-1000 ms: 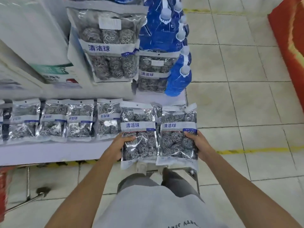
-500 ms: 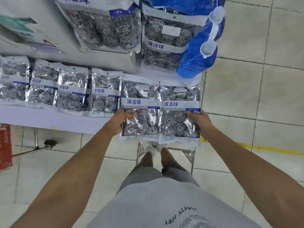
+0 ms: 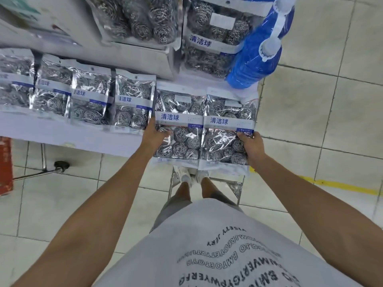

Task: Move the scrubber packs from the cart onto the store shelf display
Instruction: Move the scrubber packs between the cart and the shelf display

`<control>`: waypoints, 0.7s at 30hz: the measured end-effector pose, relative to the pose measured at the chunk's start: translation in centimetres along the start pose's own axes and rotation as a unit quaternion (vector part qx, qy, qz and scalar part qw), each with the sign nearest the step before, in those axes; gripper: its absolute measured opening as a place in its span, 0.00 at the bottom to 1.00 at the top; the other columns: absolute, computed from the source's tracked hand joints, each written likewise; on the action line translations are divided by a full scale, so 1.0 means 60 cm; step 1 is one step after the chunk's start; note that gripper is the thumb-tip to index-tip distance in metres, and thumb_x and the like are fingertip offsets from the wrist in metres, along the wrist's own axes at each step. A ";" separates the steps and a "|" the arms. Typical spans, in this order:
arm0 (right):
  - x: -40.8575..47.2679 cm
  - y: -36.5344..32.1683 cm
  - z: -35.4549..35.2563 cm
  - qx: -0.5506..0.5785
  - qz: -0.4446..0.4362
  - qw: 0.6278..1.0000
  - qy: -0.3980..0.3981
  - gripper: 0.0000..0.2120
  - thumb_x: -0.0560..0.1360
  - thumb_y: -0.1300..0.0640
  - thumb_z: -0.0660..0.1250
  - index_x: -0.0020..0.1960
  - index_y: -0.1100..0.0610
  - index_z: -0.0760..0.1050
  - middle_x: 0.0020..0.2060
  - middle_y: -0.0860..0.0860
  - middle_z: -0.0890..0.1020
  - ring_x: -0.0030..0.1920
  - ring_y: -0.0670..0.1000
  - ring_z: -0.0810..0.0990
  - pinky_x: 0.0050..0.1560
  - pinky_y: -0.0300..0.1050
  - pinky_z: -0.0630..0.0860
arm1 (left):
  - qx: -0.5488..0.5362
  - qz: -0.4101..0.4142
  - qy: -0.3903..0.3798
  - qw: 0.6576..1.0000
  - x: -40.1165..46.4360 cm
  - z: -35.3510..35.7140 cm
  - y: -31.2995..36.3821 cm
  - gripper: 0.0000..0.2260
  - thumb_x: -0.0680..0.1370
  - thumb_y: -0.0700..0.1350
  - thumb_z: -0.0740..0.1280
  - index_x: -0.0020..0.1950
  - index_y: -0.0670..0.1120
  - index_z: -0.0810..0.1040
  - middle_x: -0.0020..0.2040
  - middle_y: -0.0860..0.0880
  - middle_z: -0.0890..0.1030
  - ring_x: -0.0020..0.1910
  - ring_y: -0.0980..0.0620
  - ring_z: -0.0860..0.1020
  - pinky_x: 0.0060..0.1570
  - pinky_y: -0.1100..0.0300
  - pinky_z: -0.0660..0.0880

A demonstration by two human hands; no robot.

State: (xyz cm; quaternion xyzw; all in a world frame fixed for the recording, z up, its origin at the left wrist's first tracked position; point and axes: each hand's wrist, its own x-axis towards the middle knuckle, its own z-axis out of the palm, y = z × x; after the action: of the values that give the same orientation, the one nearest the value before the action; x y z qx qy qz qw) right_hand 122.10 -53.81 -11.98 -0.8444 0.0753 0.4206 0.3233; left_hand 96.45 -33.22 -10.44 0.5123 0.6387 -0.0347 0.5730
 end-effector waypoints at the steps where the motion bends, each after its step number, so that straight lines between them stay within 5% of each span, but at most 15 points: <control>1: -0.008 -0.007 -0.003 -0.029 -0.013 0.999 0.000 0.25 0.77 0.50 0.74 0.70 0.57 0.72 0.57 0.54 0.81 0.55 0.57 0.81 0.56 0.54 0.80 | 0.007 0.005 0.009 1.000 -0.006 0.000 0.002 0.34 0.76 0.37 0.75 0.79 0.47 0.65 0.72 0.46 0.75 0.72 0.44 0.71 0.70 0.47 0.70; 5: -0.047 -0.032 -0.024 -0.175 -0.101 0.979 0.004 0.24 0.80 0.53 0.71 0.70 0.60 0.68 0.53 0.55 0.78 0.46 0.56 0.80 0.36 0.46 0.75 | 0.037 0.026 0.026 0.999 -0.039 -0.011 0.005 0.34 0.78 0.39 0.74 0.80 0.46 0.63 0.73 0.44 0.74 0.67 0.45 0.74 0.62 0.54 0.71; 10: -0.088 -0.072 -0.031 -0.318 -0.255 0.912 -0.045 0.23 0.80 0.53 0.68 0.72 0.60 0.71 0.62 0.57 0.77 0.55 0.58 0.80 0.52 0.51 0.78 | 0.081 0.060 0.080 0.992 -0.109 -0.045 -0.007 0.23 0.80 0.41 0.70 0.74 0.46 0.71 0.64 0.42 0.80 0.49 0.47 0.81 0.47 0.54 0.80; 15: -0.199 -0.134 0.012 -0.436 -0.385 0.792 -0.186 0.16 0.83 0.57 0.63 0.69 0.59 0.75 0.62 0.58 0.79 0.48 0.57 0.83 0.47 0.44 0.73 | 0.154 0.076 0.162 0.972 -0.220 -0.078 -0.038 0.22 0.84 0.45 0.63 0.78 0.43 0.68 0.73 0.39 0.73 0.70 0.39 0.73 0.67 0.50 0.70; 18: -0.258 -0.153 0.067 -0.464 -0.445 0.721 -0.258 0.18 0.82 0.46 0.61 0.69 0.51 0.75 0.64 0.55 0.80 0.48 0.51 0.83 0.50 0.46 0.79 | 0.165 0.063 0.241 0.954 -0.289 -0.090 -0.079 0.22 0.85 0.47 0.62 0.77 0.41 0.69 0.70 0.37 0.75 0.65 0.38 0.76 0.63 0.47 0.74; 21: -0.327 -0.163 0.116 -0.475 -0.525 0.640 -0.300 0.22 0.84 0.49 0.61 0.76 0.55 0.70 0.70 0.56 0.76 0.64 0.56 0.78 0.64 0.49 0.74 | 0.154 0.053 0.321 0.933 -0.362 -0.100 -0.124 0.20 0.83 0.48 0.60 0.71 0.38 0.75 0.59 0.36 0.80 0.56 0.35 0.79 0.54 0.45 0.78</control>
State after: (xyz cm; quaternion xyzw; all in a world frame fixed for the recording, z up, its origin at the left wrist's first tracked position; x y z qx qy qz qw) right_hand 108.93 -44.78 4.60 -0.6070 -0.6916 0.3884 0.0491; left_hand 83.15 -46.29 4.22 0.6112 0.7472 0.0643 0.2531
